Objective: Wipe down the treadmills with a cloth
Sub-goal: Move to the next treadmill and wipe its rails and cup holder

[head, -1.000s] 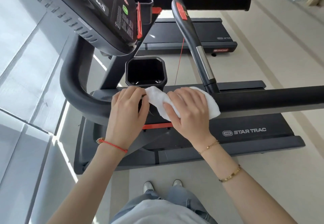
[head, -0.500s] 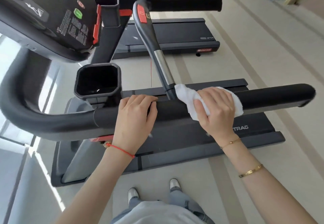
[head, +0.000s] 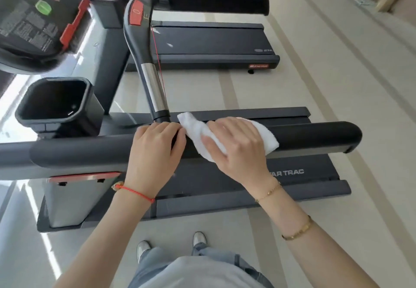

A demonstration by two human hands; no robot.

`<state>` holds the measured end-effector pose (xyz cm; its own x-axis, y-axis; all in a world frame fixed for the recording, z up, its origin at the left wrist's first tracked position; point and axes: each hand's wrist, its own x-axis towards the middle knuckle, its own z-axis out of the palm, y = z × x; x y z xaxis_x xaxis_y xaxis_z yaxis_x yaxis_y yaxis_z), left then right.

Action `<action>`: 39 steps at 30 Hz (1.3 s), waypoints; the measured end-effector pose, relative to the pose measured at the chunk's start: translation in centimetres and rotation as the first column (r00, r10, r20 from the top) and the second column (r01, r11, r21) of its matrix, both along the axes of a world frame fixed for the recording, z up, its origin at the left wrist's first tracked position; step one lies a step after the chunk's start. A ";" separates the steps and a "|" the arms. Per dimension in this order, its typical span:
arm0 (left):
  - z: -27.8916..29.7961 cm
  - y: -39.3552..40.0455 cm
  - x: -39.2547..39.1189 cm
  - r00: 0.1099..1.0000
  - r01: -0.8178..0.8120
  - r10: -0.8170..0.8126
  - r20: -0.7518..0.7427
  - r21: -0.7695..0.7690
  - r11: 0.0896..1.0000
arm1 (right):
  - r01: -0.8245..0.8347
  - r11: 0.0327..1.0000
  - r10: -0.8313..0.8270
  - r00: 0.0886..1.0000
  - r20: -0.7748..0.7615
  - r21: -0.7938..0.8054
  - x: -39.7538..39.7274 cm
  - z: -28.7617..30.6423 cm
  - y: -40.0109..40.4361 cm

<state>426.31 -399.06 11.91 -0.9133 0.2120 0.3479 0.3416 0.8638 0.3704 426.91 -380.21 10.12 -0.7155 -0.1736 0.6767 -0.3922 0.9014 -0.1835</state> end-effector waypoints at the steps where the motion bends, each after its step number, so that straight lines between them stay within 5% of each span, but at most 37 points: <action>1: 0.1 0.2 0.1 1.000 -0.006 0.006 -0.003 -0.005 1.000 | -0.013 1.000 0.013 0.999 -0.034 0.017 0.3 -0.1 1.5; 8: 0.2 1.3 0.6 1.000 -0.025 0.026 0.006 -0.018 1.000 | 0.340 0.940 -0.336 0.938 0.086 -0.030 -0.5 0.9 5.9; 12: 0.1 1.1 0.6 1.000 -0.022 0.022 -0.015 -0.018 1.000 | 0.120 0.992 -0.116 0.988 0.101 -0.038 -0.5 0.4 0.3; 16: 0.1 1.1 0.5 1.000 -0.006 0.006 -0.020 -0.016 1.000 | -0.001 1.000 0.001 1.000 -0.002 -0.002 0.2 0.0 2.9; 20: 0.2 1.1 0.5 1.000 0.006 -0.006 0.006 -0.018 1.000 | 0.320 0.946 -0.312 0.942 0.124 -0.052 0.2 1.1 7.5; 23: 0.2 1.2 0.5 0.999 0.031 -0.031 0.020 -0.016 0.999 | 0.494 0.867 -0.493 0.826 0.272 0.072 -1.4 2.0 5.3; 32: 0.3 3.9 0.5 0.994 0.099 -0.099 0.041 0.000 0.995 | 0.100 0.994 -0.096 0.989 0.112 -0.036 0.6 0.4 2.9; 39: 0.5 10.1 0.9 0.992 0.109 -0.110 0.053 0.029 0.994 | 0.299 0.950 -0.285 0.948 0.141 -0.089 0.8 1.5 15.5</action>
